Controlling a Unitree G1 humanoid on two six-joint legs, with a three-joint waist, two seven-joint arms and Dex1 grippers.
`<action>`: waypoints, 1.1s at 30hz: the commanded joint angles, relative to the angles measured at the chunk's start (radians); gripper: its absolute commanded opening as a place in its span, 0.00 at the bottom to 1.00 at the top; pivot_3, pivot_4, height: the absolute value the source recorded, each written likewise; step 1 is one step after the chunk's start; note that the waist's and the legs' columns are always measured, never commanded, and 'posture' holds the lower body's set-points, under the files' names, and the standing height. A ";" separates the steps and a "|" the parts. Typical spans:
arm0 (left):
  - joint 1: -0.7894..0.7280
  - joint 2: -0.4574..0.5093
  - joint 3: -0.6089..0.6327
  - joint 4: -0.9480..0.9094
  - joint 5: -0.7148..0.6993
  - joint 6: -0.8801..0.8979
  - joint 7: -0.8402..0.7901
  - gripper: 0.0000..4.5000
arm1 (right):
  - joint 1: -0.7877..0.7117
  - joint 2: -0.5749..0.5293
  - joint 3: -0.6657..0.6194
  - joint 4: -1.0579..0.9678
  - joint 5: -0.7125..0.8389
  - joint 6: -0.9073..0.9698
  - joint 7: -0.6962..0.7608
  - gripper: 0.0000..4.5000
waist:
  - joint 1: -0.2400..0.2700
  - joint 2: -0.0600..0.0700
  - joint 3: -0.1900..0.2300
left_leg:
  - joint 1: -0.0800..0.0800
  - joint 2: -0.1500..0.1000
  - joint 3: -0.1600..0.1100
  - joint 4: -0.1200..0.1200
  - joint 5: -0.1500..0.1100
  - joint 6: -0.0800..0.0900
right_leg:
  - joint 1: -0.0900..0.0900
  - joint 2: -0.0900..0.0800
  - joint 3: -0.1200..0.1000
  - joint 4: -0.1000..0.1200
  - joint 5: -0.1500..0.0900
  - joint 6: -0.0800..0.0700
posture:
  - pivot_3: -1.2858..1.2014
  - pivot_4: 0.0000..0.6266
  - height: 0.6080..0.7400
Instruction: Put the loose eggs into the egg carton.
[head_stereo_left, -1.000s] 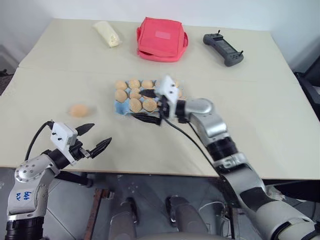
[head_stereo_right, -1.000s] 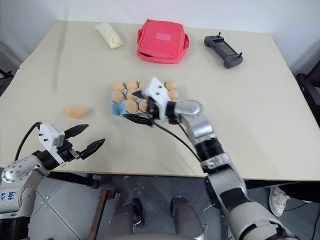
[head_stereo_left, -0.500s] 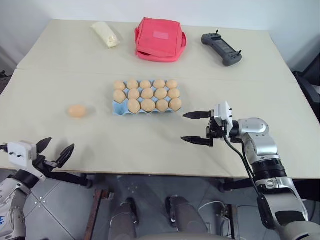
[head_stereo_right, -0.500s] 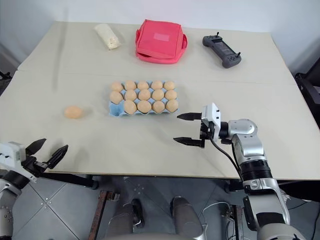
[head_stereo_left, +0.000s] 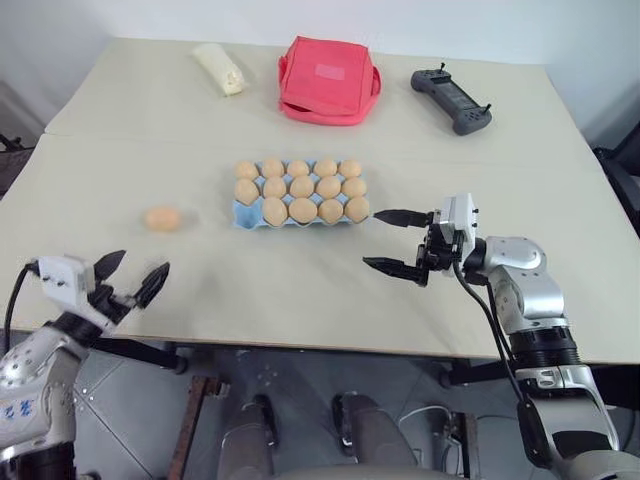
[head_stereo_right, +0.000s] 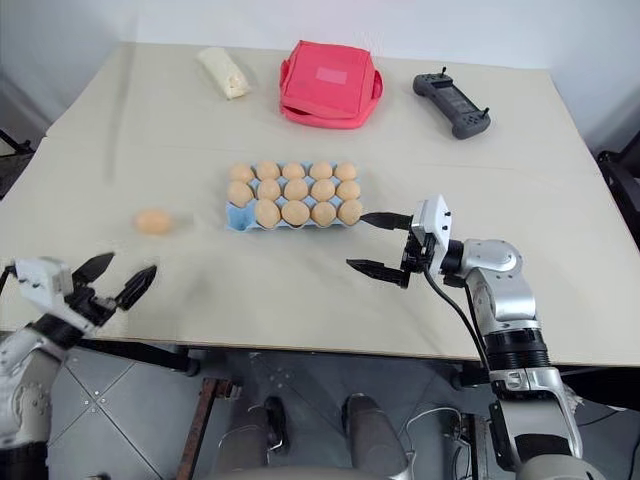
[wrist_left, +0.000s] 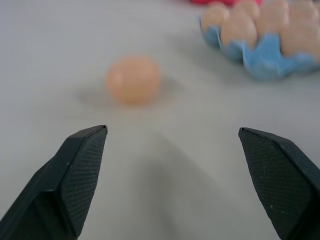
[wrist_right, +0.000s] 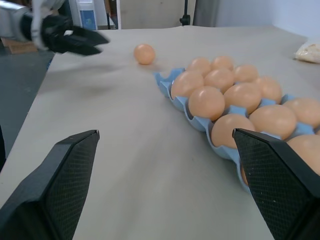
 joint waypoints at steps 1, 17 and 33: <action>-0.115 0.022 -0.025 0.072 0.040 -0.030 0.042 1.00 | -0.009 0.009 -0.006 -0.034 0.011 -0.015 -0.013 0.99 | 0.005 0.000 0.000 | 0.000 0.000 0.000 0.001 0.000 0.000 | 0.000 0.001 0.000 0.000 0.000 0.000 | 0.52 0.24 1.00; -0.380 0.015 -0.147 0.476 0.168 -0.136 0.064 0.91 | -0.007 0.045 0.027 -0.066 0.000 -0.010 -0.056 1.00 | 0.017 0.000 0.000 | -0.001 0.000 0.004 0.008 0.000 0.000 | -0.001 0.002 -0.001 0.003 0.002 0.006 | 0.52 0.24 1.00; -0.421 -0.066 -0.294 0.240 0.116 -0.134 -0.127 0.46 | 0.028 0.038 0.024 -0.079 -0.013 -0.022 -0.097 1.00 | 0.047 0.000 0.000 | -0.001 -0.001 0.005 0.009 -0.001 0.001 | 0.000 0.001 -0.002 0.003 0.002 0.006 | 0.52 0.24 1.00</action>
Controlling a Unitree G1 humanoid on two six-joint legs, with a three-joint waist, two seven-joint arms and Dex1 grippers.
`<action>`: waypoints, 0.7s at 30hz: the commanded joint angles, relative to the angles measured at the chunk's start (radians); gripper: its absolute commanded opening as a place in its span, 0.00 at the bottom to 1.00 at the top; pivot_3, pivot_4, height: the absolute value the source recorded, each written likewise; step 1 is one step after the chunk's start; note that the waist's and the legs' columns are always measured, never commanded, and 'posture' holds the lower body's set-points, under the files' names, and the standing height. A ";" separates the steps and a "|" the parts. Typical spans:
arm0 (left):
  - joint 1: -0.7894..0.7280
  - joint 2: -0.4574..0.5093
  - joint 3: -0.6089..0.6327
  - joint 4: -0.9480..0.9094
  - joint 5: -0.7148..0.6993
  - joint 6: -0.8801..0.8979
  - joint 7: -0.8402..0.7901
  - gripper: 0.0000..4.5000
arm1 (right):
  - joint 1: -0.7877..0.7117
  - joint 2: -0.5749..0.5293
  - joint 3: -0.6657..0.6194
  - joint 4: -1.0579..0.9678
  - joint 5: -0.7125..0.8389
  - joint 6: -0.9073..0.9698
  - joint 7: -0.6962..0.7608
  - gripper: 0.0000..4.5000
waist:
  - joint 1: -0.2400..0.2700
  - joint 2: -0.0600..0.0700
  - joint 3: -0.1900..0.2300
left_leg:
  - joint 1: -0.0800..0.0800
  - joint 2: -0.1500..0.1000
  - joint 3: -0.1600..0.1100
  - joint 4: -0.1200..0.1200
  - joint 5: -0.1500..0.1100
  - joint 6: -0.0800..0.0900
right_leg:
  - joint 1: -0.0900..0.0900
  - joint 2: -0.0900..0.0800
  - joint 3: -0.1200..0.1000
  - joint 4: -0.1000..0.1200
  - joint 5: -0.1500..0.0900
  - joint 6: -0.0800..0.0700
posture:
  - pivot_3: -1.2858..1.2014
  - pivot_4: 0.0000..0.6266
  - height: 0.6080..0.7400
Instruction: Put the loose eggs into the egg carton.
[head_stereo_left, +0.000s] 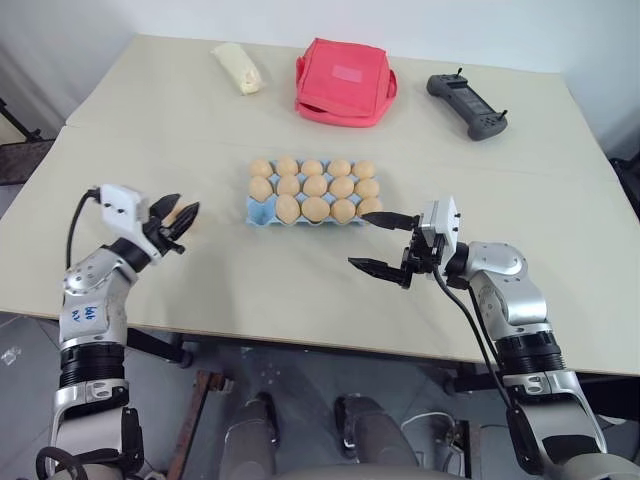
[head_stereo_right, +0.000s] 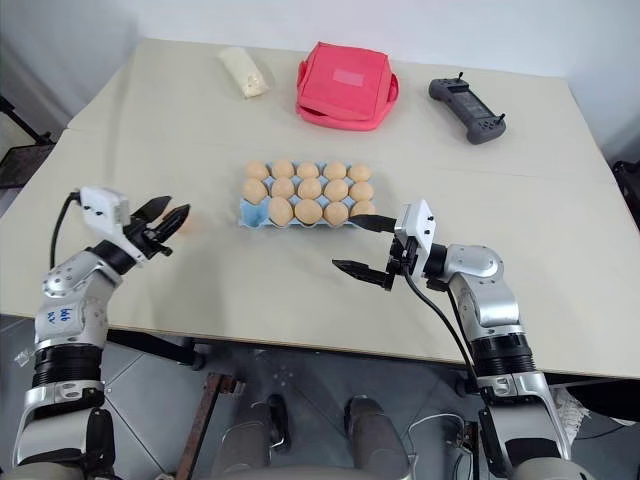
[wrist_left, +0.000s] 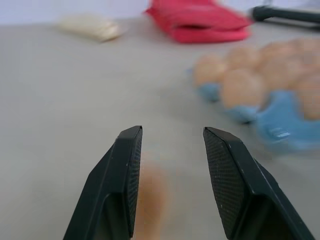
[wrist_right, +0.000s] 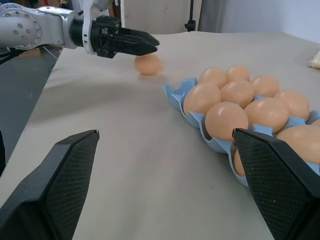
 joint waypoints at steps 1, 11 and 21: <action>-0.078 -0.034 -0.070 -0.040 0.003 0.006 -0.038 0.46 | 0.010 -0.004 -0.013 -0.041 0.002 -0.020 -0.015 1.00 | 0.008 0.000 0.000 | 0.000 0.000 0.000 0.001 0.000 0.000 | 0.000 0.000 0.000 0.000 0.000 0.000 | 0.52 0.24 1.00; -0.156 -0.098 -0.099 0.151 0.057 -0.090 -0.021 0.65 | 0.026 0.005 -0.014 -0.060 0.011 -0.018 -0.044 1.00 | 0.008 0.000 0.000 | 0.000 0.001 0.000 0.002 0.003 0.004 | -0.001 0.002 0.002 0.000 0.001 0.001 | 0.52 0.24 1.00; -0.045 -0.052 0.032 -0.010 -0.023 -0.073 0.013 1.00 | 0.028 0.013 -0.007 -0.057 0.009 -0.020 -0.051 1.00 | 0.010 0.000 0.000 | 0.000 0.001 -0.001 0.002 0.000 0.001 | 0.000 0.002 0.002 0.001 0.001 0.001 | 0.52 0.24 1.00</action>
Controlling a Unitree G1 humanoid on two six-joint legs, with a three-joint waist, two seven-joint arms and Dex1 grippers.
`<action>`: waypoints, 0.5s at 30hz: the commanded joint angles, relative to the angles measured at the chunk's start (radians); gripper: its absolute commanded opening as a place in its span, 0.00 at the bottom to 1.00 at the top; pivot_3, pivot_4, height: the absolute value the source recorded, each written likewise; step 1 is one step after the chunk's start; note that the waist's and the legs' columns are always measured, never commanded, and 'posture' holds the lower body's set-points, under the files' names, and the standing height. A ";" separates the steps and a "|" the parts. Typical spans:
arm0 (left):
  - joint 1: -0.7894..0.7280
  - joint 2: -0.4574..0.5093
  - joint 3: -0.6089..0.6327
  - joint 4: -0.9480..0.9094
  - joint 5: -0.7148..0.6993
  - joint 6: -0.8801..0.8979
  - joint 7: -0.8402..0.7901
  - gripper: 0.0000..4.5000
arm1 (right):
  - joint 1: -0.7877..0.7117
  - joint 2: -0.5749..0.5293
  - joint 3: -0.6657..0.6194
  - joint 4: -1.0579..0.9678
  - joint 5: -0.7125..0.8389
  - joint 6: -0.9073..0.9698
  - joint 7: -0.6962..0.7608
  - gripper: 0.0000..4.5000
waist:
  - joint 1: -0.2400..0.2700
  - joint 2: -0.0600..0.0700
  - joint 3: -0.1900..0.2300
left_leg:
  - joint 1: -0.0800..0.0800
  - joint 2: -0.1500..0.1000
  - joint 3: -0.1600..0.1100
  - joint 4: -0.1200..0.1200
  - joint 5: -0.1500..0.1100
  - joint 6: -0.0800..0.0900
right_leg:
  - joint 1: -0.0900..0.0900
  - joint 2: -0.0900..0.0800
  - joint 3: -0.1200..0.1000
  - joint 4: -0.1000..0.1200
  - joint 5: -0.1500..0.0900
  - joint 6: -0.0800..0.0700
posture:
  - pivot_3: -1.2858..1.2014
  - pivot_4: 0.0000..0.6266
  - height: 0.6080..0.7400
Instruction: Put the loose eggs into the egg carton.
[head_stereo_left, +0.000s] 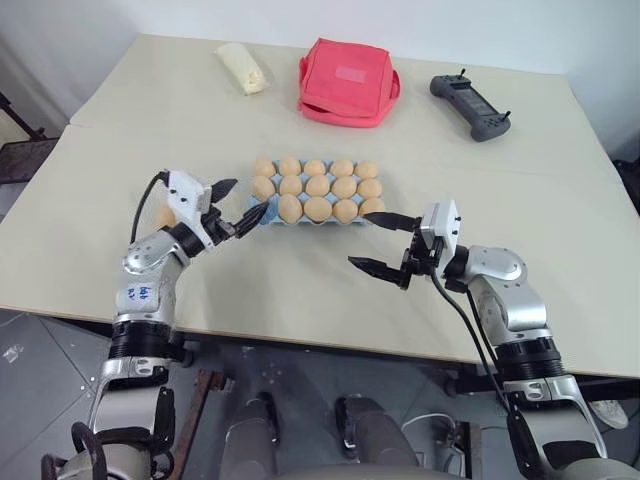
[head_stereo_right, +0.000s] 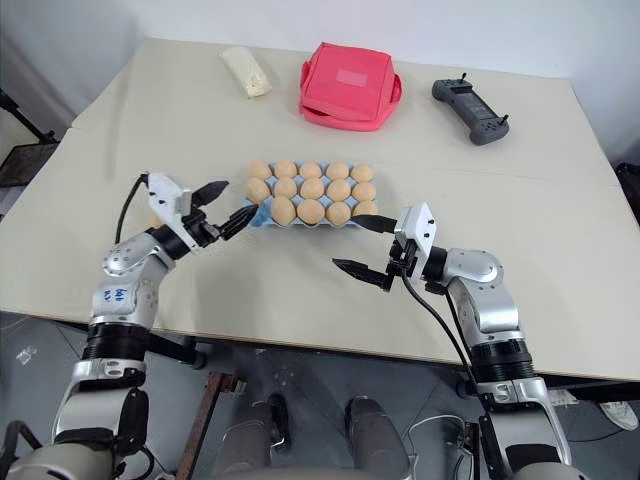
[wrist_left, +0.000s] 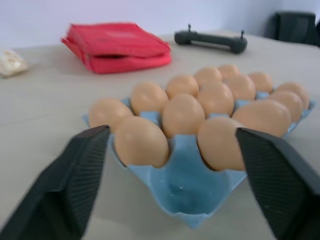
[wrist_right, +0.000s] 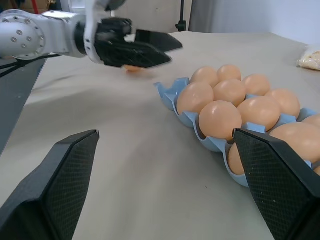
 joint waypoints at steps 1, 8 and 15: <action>0.014 0.028 0.074 -0.070 -0.027 -0.003 0.059 1.00 | -0.001 0.007 -0.007 -0.027 0.013 -0.011 0.000 1.00 | 0.001 0.000 0.000 | 0.000 0.000 0.000 0.000 0.000 0.000 | 0.000 0.000 0.000 0.000 0.000 0.000 | 0.52 0.24 1.00; 0.050 0.113 0.125 -0.024 0.005 0.015 0.101 1.00 | -0.008 0.007 -0.003 -0.018 0.011 -0.008 0.009 1.00 | 0.002 0.000 0.000 | 0.000 -0.001 0.000 0.000 -0.001 0.001 | 0.001 -0.001 0.000 0.000 0.000 0.001 | 0.52 0.24 1.00; 0.032 0.135 0.105 0.097 0.033 0.005 0.110 1.00 | -0.035 -0.004 -0.006 0.003 0.007 -0.011 0.034 1.00 | 0.002 0.000 0.000 | 0.000 0.000 0.000 0.000 -0.001 0.001 | 0.000 -0.002 0.000 -0.001 0.000 0.001 | 0.52 0.24 1.00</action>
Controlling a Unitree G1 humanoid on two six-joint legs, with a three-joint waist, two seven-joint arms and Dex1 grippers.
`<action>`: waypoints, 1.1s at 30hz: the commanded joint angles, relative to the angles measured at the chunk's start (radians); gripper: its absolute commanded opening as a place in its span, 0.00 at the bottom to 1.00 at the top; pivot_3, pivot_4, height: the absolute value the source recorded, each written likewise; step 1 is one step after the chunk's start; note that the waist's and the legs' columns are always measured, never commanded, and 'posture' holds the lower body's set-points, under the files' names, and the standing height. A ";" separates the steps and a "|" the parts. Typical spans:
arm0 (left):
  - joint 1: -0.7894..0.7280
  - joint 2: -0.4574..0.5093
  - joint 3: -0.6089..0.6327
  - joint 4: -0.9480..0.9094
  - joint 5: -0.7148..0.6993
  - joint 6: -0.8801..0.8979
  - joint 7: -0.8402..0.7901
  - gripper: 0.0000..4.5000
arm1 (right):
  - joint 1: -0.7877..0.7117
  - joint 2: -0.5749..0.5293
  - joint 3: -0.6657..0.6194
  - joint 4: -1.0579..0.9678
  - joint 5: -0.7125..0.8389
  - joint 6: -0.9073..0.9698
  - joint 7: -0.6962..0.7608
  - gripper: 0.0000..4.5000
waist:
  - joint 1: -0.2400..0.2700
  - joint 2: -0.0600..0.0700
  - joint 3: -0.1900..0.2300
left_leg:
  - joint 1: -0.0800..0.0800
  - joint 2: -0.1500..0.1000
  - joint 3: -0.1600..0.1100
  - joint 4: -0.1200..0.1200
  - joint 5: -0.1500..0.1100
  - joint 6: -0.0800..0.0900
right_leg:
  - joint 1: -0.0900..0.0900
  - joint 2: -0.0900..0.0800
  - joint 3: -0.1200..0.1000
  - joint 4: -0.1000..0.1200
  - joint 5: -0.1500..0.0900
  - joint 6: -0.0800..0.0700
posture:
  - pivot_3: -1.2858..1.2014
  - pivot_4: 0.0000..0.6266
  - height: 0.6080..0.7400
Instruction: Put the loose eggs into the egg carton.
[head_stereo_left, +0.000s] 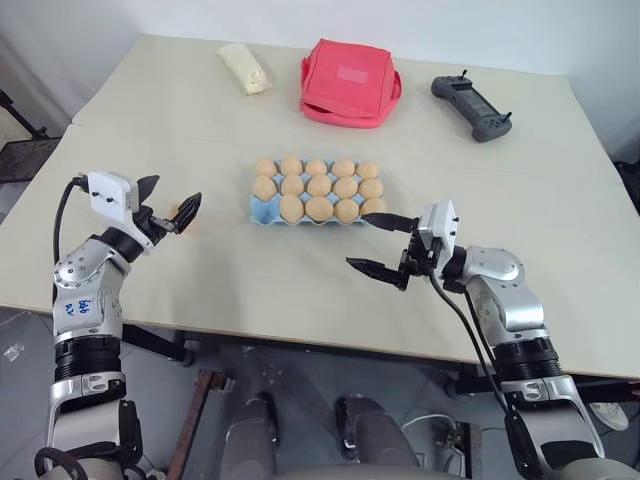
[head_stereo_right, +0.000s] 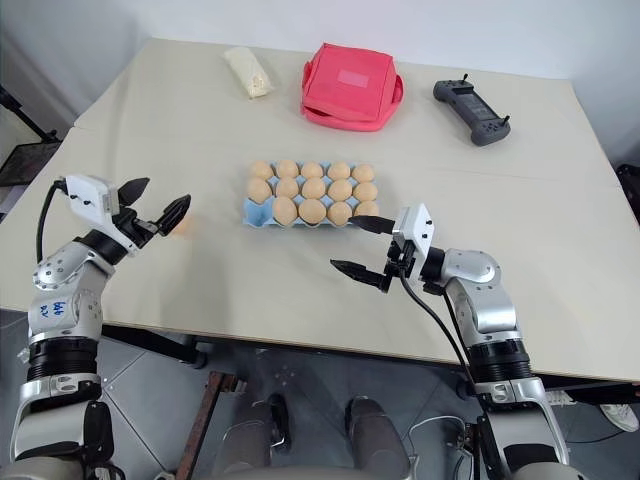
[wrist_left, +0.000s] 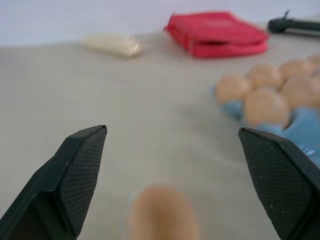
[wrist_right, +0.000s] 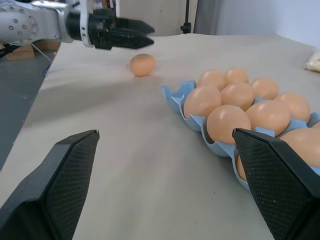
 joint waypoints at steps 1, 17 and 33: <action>-0.017 0.007 -0.008 0.021 0.013 -0.008 0.003 1.00 | -0.030 -0.012 -0.010 0.000 0.007 -0.012 0.012 1.00 | 0.000 0.000 0.000 | 0.000 0.000 0.000 0.000 0.000 0.000 | 0.000 0.000 0.000 0.000 0.000 0.000 | 0.52 0.24 1.00; -0.060 -0.022 -0.056 0.013 -0.010 0.021 -0.065 0.40 | -0.018 -0.017 -0.014 -0.014 0.006 -0.014 0.008 1.00 | -0.001 0.000 0.000 | 0.000 0.000 0.001 -0.001 0.000 0.000 | -0.001 0.001 0.000 0.000 0.000 0.000 | 0.52 0.24 1.00; -0.192 -0.120 -0.210 0.004 0.011 0.074 -0.186 0.51 | -0.029 0.005 -0.015 -0.018 -0.004 -0.038 -0.039 1.00 | -0.006 0.000 0.000 | 0.000 0.000 0.001 0.001 0.001 0.001 | 0.000 0.002 0.001 0.000 0.000 0.000 | 0.52 0.24 1.00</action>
